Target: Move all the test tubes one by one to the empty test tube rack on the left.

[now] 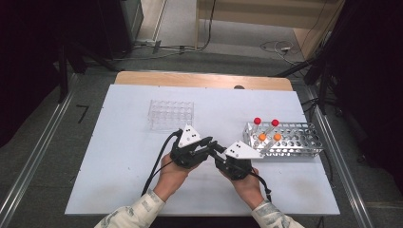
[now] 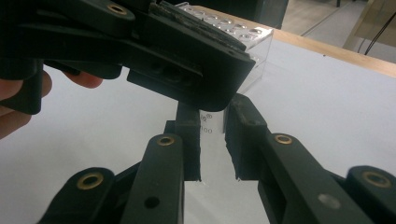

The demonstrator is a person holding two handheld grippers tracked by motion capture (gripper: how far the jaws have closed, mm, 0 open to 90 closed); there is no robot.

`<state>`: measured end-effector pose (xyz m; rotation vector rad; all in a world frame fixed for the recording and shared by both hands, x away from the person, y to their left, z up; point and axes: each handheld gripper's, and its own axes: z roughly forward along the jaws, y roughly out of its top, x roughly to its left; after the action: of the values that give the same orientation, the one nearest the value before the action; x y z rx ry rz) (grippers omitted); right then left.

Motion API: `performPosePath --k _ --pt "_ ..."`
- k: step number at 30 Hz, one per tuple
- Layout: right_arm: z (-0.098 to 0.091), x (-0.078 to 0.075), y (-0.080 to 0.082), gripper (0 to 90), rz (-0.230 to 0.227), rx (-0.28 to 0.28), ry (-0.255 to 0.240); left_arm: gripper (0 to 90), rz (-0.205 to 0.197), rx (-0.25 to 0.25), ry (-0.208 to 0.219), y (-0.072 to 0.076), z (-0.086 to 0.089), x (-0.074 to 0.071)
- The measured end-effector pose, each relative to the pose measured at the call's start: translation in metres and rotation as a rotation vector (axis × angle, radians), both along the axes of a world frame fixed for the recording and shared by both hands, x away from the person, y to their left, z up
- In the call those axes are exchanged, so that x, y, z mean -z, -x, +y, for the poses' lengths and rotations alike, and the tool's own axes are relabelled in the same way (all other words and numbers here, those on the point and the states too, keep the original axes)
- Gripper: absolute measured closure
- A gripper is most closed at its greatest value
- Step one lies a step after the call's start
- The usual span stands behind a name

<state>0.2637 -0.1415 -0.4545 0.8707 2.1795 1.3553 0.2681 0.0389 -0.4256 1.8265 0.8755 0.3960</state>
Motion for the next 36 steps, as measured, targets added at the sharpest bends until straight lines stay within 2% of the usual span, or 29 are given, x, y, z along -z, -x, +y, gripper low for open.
performPosePath --k 3,5,9,15,21,30,36 --pt "-0.001 -0.001 0.0 72.1 0.0 -0.002 -0.005 76.0 0.001 0.0 0.007 0.0 0.001 -0.001" --pt "-0.002 -0.001 0.0 60.6 -0.003 -0.011 -0.01 76.0 0.001 0.0 0.005 0.0 0.002 -0.002" --pt "-0.008 -0.002 0.0 47.9 0.0 -0.018 -0.013 76.0 0.003 -0.011 0.009 -0.002 0.006 -0.002" --pt "-0.022 -0.006 0.003 44.0 0.016 -0.008 -0.027 76.1 0.013 -0.037 0.034 -0.009 0.014 -0.004" --pt "-0.04 -0.01 0.012 43.2 0.023 -0.005 -0.037 76.1 0.0 -0.079 0.052 -0.019 0.028 -0.016" --pt "-0.069 -0.016 0.028 42.6 0.023 0.012 -0.056 76.1 -0.014 -0.131 0.022 -0.038 0.035 -0.03" --pt "-0.094 -0.017 0.038 42.6 0.025 0.048 -0.064 76.1 -0.03 -0.171 0.012 -0.048 0.044 -0.039"
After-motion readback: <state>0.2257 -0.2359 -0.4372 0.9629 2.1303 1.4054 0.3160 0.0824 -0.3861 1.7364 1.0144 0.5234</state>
